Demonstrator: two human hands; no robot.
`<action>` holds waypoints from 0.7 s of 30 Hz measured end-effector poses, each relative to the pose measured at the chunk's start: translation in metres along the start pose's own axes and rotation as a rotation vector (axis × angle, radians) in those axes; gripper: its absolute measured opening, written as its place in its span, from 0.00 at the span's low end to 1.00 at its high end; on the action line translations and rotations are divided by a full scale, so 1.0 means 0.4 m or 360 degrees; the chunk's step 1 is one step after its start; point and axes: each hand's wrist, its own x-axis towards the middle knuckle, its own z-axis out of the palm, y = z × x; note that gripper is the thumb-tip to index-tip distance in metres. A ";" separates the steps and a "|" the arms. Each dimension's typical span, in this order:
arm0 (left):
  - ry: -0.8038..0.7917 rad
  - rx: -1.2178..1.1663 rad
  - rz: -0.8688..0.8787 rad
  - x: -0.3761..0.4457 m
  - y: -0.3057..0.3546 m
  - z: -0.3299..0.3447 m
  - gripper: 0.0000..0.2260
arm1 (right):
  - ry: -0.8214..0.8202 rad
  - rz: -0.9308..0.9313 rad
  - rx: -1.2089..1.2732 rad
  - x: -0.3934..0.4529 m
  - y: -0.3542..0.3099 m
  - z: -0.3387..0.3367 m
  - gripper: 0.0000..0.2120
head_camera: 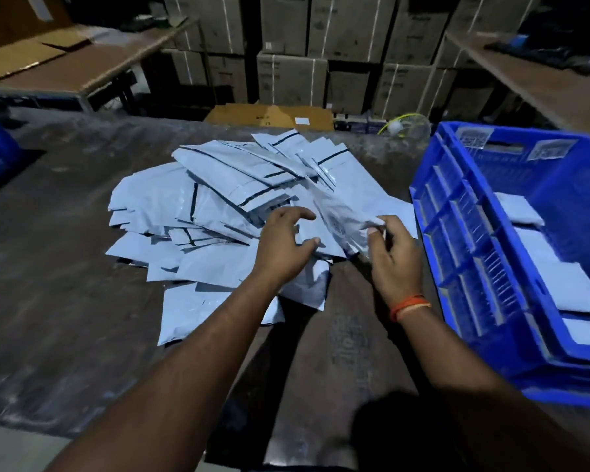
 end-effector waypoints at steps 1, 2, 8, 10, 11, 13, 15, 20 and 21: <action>0.0005 -0.0115 0.0012 -0.008 0.004 -0.009 0.17 | 0.0037 0.0023 0.0077 -0.012 -0.018 -0.016 0.05; -0.0009 -0.0233 0.0026 -0.019 0.007 -0.018 0.16 | 0.0068 0.0068 0.0189 -0.025 -0.032 -0.031 0.05; -0.0286 -0.0839 0.0051 -0.087 -0.033 -0.061 0.10 | 0.0297 0.0482 0.0929 -0.104 -0.053 -0.108 0.08; -0.0344 -0.0954 0.0010 -0.113 -0.056 -0.064 0.09 | 0.0369 0.0604 0.1042 -0.145 -0.067 -0.128 0.15; -0.0378 -0.1013 -0.0010 -0.127 -0.069 -0.063 0.09 | 0.0370 0.0643 0.1066 -0.167 -0.068 -0.138 0.19; -0.0452 -0.1107 -0.0065 -0.152 -0.097 -0.059 0.10 | 0.0376 0.0739 0.1012 -0.209 -0.058 -0.151 0.20; -0.0515 -0.1101 -0.0112 -0.181 -0.120 -0.054 0.08 | 0.0396 0.0833 0.0825 -0.242 -0.022 -0.156 0.13; -0.0503 -0.0901 -0.0281 -0.271 -0.175 -0.049 0.10 | 0.0166 0.1070 0.0234 -0.320 0.061 -0.152 0.04; -0.0453 -0.0865 -0.0324 -0.275 -0.189 -0.047 0.10 | 0.0067 0.1078 0.0139 -0.335 0.063 -0.152 0.04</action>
